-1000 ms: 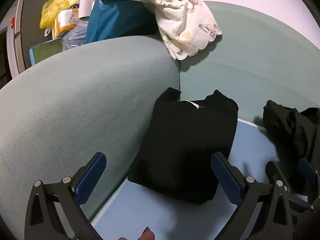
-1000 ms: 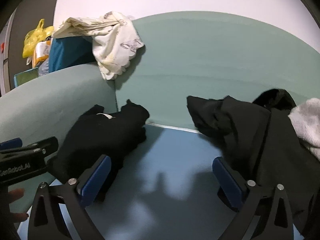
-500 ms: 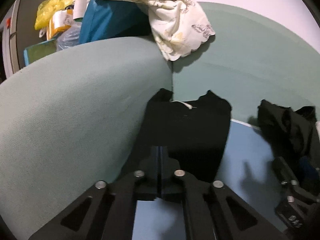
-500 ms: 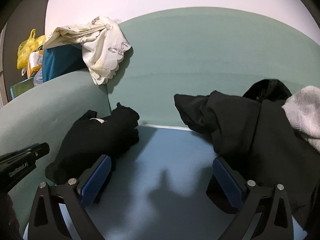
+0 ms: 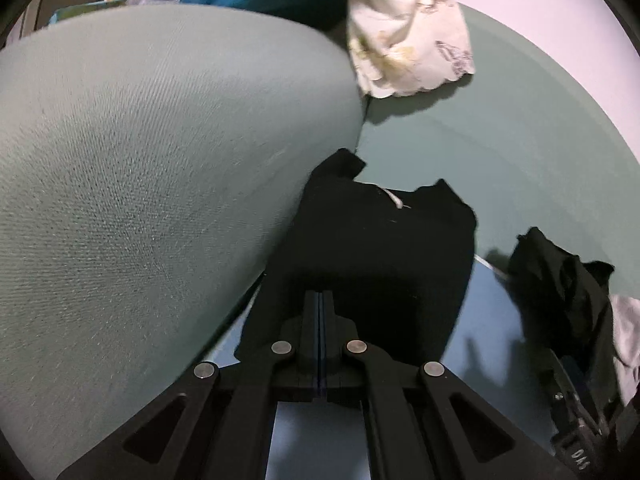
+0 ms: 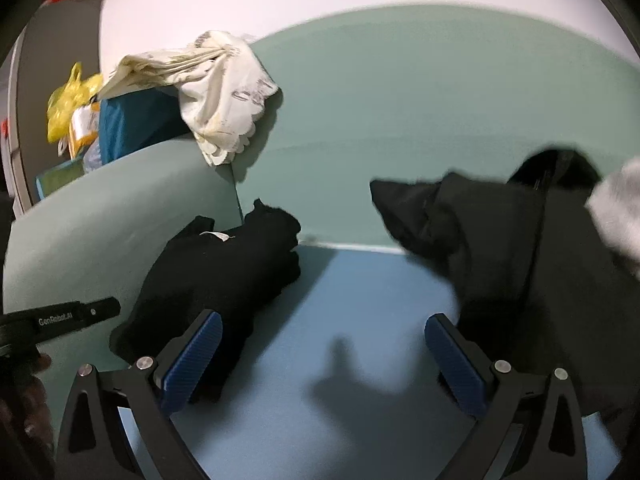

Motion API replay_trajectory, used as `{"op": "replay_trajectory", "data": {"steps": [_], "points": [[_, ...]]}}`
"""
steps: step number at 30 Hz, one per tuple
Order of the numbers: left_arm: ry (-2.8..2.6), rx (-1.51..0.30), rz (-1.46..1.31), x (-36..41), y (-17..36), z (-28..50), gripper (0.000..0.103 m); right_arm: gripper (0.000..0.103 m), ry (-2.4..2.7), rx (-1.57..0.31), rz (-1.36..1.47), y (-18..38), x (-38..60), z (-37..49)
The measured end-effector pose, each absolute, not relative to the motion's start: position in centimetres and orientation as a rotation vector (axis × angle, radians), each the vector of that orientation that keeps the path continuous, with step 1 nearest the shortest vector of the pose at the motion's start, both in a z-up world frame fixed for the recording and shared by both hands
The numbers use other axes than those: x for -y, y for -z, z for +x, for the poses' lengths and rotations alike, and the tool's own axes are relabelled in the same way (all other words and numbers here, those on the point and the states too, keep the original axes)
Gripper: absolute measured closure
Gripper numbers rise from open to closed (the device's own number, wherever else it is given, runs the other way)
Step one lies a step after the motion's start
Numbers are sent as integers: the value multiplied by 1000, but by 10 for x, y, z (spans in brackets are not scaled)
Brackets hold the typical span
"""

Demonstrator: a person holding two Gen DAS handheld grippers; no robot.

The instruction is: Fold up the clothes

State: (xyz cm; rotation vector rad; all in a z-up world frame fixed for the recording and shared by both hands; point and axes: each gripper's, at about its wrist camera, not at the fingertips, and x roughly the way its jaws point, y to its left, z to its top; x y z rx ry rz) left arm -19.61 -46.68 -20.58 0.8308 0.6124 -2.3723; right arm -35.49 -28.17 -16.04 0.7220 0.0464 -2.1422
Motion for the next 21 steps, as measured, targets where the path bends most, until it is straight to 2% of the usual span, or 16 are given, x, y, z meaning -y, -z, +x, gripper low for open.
{"op": "replay_trajectory", "data": {"steps": [4, 7, 9, 14, 16, 17, 19, 20, 21], "points": [[2418, -615, 871, 463, 214, -209, 103, 0, 2063, 80, 817, 168, 288, -370], [2419, -623, 894, 464, 218, -214, 103, 0, 2004, 84, 842, 148, 301, -370], [2414, -668, 904, 470, 222, -215, 103, 0, 1962, 5, 811, 128, 327, -371], [2438, -860, 884, 489, 230, -205, 103, 3, 1897, -418, 702, 98, 439, -367], [2449, -925, 878, 495, 232, -203, 103, 10, 1851, -533, 728, 99, 480, -369], [2454, -957, 876, 498, 234, -201, 103, 18, 1833, -576, 742, 99, 500, -370], [2456, -995, 882, 502, 238, -200, 103, 22, 1815, -645, 781, 103, 530, -371], [2457, -997, 887, 502, 239, -200, 103, 33, 1812, -671, 816, 108, 542, -372], [2461, -1004, 894, 502, 241, -201, 103, 48, 1812, -691, 851, 113, 553, -375]]}}
